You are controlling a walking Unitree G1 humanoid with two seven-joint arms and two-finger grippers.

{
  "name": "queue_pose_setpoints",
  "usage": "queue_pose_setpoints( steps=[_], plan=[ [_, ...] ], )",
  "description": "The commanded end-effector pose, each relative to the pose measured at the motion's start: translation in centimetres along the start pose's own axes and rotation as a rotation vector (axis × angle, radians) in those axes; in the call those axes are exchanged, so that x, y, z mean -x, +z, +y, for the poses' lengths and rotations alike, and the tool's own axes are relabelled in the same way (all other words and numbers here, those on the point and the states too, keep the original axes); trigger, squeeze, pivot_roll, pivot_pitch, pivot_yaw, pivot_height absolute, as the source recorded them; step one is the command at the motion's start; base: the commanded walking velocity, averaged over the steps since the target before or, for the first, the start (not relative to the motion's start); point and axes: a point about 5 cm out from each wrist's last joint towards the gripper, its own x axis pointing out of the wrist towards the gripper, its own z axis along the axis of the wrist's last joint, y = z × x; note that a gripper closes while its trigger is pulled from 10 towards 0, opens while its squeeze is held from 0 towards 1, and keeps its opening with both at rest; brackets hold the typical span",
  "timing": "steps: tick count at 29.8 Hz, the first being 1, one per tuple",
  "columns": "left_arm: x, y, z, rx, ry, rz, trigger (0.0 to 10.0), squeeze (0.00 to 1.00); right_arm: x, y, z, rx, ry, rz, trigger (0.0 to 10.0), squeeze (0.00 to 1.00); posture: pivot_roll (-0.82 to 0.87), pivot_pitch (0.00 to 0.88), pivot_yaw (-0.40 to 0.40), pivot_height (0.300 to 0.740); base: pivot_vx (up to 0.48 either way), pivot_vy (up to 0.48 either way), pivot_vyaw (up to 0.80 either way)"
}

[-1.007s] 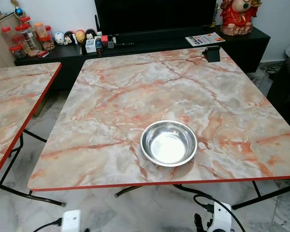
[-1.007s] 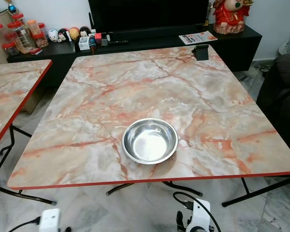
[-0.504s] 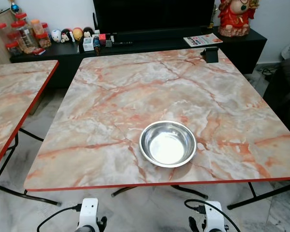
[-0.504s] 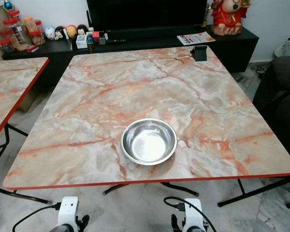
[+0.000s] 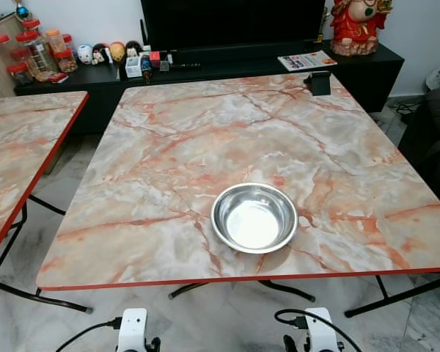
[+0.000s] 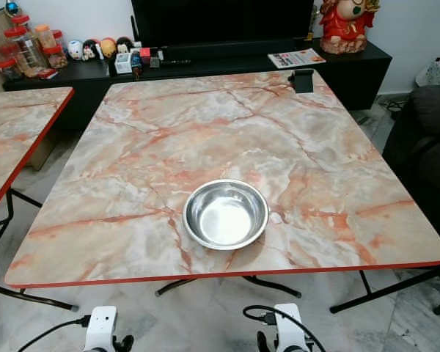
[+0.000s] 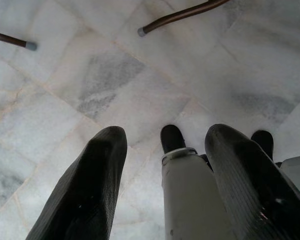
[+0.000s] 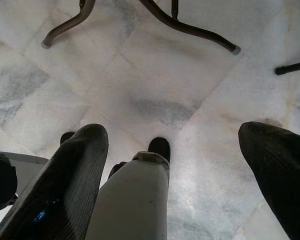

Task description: Setting the table

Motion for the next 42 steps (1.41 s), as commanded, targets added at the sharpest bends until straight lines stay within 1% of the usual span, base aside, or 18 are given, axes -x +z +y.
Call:
queue_pose_setpoints(
  steps=[1, 7, 16, 19, 22, 32, 42],
  plan=[
    [0.1, -0.3, 0.7, -0.02, 0.014, 0.02, 10.0, 0.0, 0.0, -0.3, 0.5, -0.02, 0.006, 0.005, 10.0, 0.0, -0.22, 0.0, 0.078, 0.74, 0.0, 0.292, 0.0],
    [0.1, -0.4, 0.8, -0.033, 0.014, 0.028, 10.0, 0.0, 0.0, -0.4, 0.8, -0.023, 0.006, 0.007, 10.0, 0.0, -0.23, 0.0, 0.091, 0.74, 0.0, 0.362, 0.0],
    [0.3, -0.8, 1.4, -0.038, 0.027, 0.034, 10.0, 0.0, -0.1, -0.3, 1.2, -0.053, 0.001, 0.006, 10.0, 0.0, -0.23, 0.0, 0.106, 0.74, 0.0, 0.48, 0.0],
    [0.3, -0.8, 1.5, -0.041, 0.029, 0.035, 10.0, 0.0, -0.1, -0.3, 1.3, -0.056, 0.001, 0.005, 10.0, 0.0, -0.23, 0.0, 0.108, 0.74, 0.0, 0.48, 0.0],
    [0.3, -0.8, 1.6, -0.053, 0.031, 0.038, 10.0, 0.0, -0.1, -0.1, 1.3, -0.082, -0.002, -0.003, 10.0, 0.0, -0.23, 0.0, 0.118, 0.74, 0.0, 0.48, 0.0],
    [0.4, -0.7, 1.9, -0.054, 0.038, 0.034, 10.0, 0.0, -0.1, -0.3, 1.5, -0.085, 0.0, 0.0, 10.0, 0.0, -0.22, 0.0, 0.121, 0.74, 0.0, 0.48, 0.0],
    [0.3, -0.5, 2.1, -0.059, 0.041, 0.031, 10.0, 0.0, -0.2, -0.1, 1.4, -0.109, -0.009, -0.008, 10.0, 0.0, -0.22, 0.0, 0.121, 0.74, 0.0, 0.48, 0.0]
  ],
)
